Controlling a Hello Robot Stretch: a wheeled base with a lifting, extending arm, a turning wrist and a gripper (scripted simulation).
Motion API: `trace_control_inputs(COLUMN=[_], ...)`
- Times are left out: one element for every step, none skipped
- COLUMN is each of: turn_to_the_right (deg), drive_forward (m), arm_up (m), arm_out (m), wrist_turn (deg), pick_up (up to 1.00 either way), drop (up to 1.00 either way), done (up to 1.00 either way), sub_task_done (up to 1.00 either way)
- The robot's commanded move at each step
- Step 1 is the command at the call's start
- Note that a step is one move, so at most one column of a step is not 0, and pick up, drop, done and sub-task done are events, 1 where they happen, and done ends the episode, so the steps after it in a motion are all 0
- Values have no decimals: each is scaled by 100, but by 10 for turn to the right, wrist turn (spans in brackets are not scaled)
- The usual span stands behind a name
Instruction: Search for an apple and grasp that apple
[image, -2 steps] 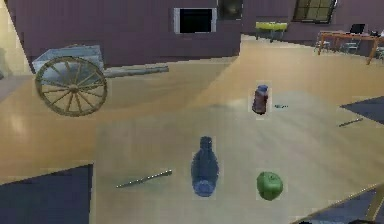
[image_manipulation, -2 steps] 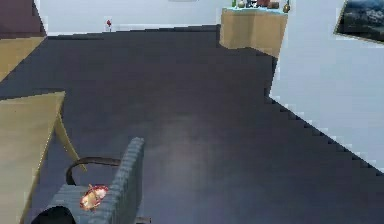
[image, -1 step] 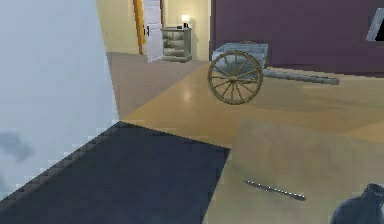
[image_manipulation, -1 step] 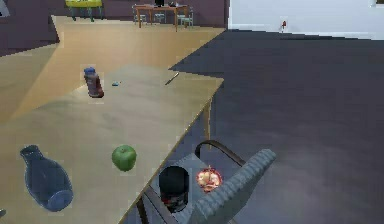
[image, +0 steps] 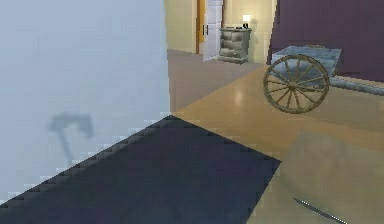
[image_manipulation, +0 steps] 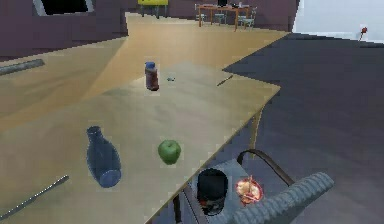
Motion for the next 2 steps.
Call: trace_control_inputs(turn_to_the_right=[0,0], drive_forward=[0,0], arm_up=[50,38], arm_out=[0,0], wrist_turn=[0,0], pick_up=[0,0], drop=[0,0], done=[0,0], sub_task_done=[0,0])
